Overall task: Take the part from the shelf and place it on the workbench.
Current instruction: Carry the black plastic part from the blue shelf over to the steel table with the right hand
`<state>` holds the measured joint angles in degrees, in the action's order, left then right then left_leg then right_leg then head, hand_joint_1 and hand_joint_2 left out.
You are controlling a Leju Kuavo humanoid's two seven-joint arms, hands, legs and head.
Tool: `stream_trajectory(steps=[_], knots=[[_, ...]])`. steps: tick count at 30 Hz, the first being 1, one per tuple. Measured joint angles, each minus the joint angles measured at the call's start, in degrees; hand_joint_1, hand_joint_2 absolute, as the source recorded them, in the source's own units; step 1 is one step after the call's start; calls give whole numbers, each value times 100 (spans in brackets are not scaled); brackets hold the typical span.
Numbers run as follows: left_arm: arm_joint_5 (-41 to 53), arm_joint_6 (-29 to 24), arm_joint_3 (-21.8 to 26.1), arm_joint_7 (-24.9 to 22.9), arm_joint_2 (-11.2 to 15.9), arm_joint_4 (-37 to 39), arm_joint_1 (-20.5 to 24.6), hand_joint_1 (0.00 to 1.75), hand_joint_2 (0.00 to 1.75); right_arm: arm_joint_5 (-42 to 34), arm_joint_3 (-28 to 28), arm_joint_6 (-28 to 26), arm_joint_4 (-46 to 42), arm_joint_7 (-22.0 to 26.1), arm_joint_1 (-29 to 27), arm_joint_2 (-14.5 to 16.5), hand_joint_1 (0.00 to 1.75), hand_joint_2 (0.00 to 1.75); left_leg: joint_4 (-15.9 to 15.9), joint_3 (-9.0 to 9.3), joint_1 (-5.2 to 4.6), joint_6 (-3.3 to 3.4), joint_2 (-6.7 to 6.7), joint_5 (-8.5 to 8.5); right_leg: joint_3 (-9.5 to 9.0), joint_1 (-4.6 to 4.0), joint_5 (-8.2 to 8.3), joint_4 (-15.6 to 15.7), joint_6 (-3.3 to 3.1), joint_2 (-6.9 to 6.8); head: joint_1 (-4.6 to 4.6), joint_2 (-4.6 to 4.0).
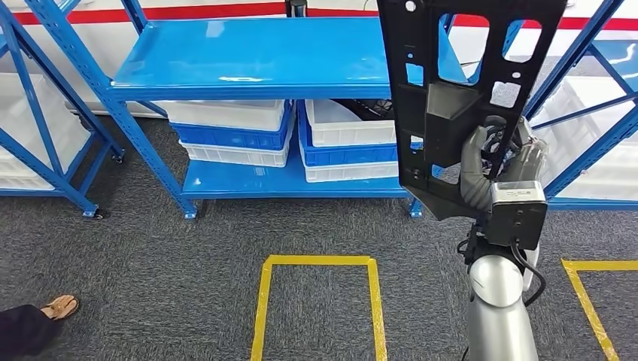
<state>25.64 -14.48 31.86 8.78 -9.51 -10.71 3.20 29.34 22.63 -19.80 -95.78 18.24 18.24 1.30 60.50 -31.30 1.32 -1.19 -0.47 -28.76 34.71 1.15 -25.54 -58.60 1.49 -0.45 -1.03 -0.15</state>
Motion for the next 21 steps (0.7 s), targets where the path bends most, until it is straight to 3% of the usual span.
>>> stream_trajectory(steps=[1,3,4,6,8,9,10,11,13,15,16,18,19,20,21], knots=[[-4,-6,-1,21,-1,-1,3,0,175,-2,-6,-1,-12,2,7,-2,175,175,-110,43,-29,34,-11,-45,26,-3,43,-1,53,-1,2,0],[-25,-12,0,44,-3,-2,-3,0,175,2,-18,-4,-23,-5,24,-8,175,175,-170,-12,-58,165,2,40,65,-2,105,1,155,3,8,0],[-35,-15,1,47,-6,-2,-3,0,175,4,-26,-5,-27,-9,32,-14,175,175,-191,-53,-64,241,14,100,114,3,50,-44,166,8,9,0],[-46,-22,3,48,-13,-2,-3,0,175,9,-43,-9,-33,-14,50,-26,175,175,-228,-175,-62,371,42,236,288,13,-340,-441,110,17,33,-1],[-46,-25,3,49,-17,-2,-1,0,175,10,-51,-10,-34,-14,61,-31,175,175,-228,-343,-76,419,53,367,482,12,-815,-1175,63,22,57,-1],[-46,-25,3,49,-21,-2,-2,0,175,10,-56,-11,-34,-15,61,-34,175,175,-227,-434,-80,420,57,438,519,11,-918,-1492,85,24,57,0],[-46,-25,3,49,-24,-2,-2,0,175,10,-59,-11,-34,-15,61,-38,175,175,-225,-524,-82,414,60,508,482,10,-893,-1655,133,25,58,0],[-46,-25,3,49,-26,-2,-2,0,175,10,-61,-10,-34,-16,61,-41,175,175,-223,-613,-83,401,62,579,350,10,-769,-1630,193,26,61,0],[-46,-25,3,49,-31,-2,-2,0,175,11,-62,-10,-37,-16,69,-42,175,175,-216,-770,-86,358,61,718,-202,15,-537,-1014,254,26,63,0],[-45,-26,3,50,-35,-2,-3,0,175,24,-61,-10,-50,-20,86,-36,175,175,-221,-859,-105,300,56,854,-813,-12,-614,-107,200,35,57,0],[-43,-41,3,50,-40,-2,-3,0,175,42,-60,-8,-58,-29,98,-33,175,175,-238,-874,-114,271,55,921,-962,-28,-686,174,165,44,55,0],[-42,-133,3,43,-90,-1,-5,0,175,98,-60,24,-63,-106,138,-30,175,175,-291,-892,-111,210,48,1041,-942,-22,-667,297,92,51,43,0],[-44,-175,4,39,-125,1,-5,0,175,126,-62,55,-57,-167,171,-22,175,175,-272,-918,-100,177,43,992,-896,1,-608,292,45,45,44,0],[-53,-179,4,33,-160,3,-6,0,175,152,-64,93,-46,-236,214,-3,175,175,-166,-961,-86,146,36,823,-850,24,-543,284,-22,34,38,0],[-70,-143,5,29,-181,5,-5,0,175,172,-66,133,-25,-295,270,27,175,175,53,-1024,-71,119,31,545,-796,46,-474,280,-81,24,35,0]])
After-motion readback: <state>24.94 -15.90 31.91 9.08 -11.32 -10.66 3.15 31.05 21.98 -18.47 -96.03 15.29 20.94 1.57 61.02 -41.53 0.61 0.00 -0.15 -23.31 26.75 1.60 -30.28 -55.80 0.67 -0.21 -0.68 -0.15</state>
